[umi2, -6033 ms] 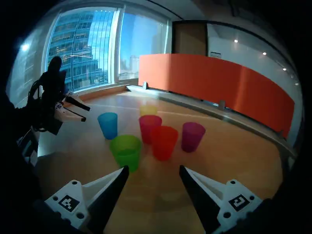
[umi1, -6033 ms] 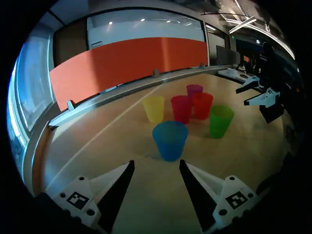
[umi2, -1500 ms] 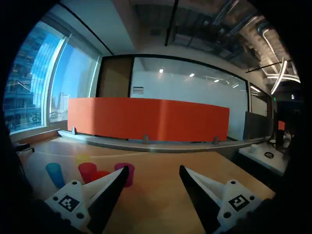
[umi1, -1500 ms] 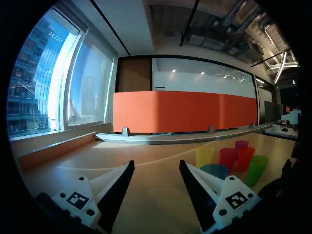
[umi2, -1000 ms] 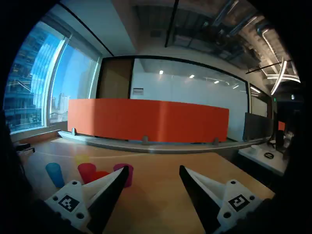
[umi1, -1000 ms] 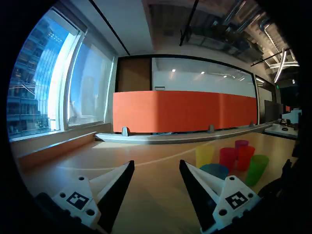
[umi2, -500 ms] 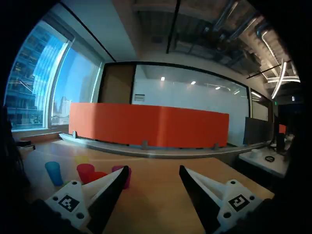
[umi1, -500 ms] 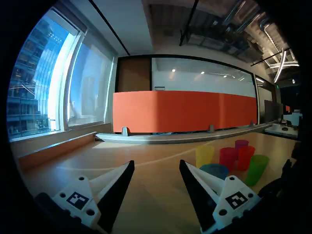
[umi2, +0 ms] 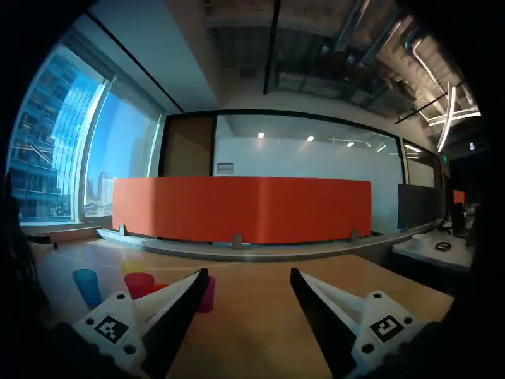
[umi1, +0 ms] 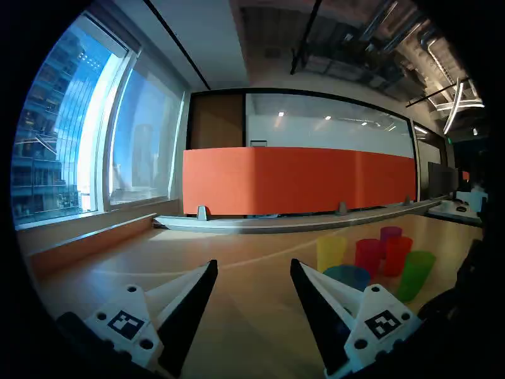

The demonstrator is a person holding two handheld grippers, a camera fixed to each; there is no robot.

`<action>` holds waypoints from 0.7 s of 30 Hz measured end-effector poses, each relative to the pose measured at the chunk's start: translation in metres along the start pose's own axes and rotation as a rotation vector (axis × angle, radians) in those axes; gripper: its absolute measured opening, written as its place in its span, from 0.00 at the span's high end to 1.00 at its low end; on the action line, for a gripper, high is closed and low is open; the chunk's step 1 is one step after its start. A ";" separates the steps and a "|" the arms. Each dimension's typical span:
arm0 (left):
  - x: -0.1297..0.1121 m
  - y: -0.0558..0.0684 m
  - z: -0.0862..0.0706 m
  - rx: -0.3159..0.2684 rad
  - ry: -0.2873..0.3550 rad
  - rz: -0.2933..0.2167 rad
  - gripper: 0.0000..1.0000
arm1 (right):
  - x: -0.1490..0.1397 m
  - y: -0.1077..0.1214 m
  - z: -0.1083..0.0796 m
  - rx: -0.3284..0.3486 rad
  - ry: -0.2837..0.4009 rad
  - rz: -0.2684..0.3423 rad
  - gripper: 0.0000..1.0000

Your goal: Pour water

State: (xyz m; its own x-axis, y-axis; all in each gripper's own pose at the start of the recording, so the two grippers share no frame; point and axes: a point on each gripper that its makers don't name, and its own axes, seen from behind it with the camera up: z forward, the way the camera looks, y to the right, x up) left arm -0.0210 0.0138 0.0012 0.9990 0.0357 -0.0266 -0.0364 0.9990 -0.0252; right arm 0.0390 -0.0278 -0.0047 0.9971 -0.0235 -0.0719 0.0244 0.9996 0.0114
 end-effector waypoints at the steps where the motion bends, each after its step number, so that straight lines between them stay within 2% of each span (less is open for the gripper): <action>1: 0.000 0.000 0.000 0.000 0.000 0.000 0.15 | -0.002 0.001 0.000 -0.001 0.001 -0.004 0.00; 5: 0.000 0.000 0.000 0.000 0.000 0.000 0.15 | -0.011 0.004 0.000 0.002 0.003 -0.008 0.00; 14: 0.000 0.000 0.000 0.000 0.000 0.000 0.15 | -0.022 0.019 0.002 -0.006 -0.002 0.041 0.00; 21: 0.000 0.001 0.001 0.000 0.000 0.000 0.15 | -0.034 0.027 0.003 -0.022 -0.022 0.048 0.00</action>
State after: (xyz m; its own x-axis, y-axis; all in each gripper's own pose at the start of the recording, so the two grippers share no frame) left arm -0.0213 0.0145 0.0019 0.9990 0.0356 -0.0266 -0.0363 0.9990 -0.0254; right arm 0.0065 0.0000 0.0010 0.9985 0.0247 -0.0496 -0.0251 0.9997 -0.0075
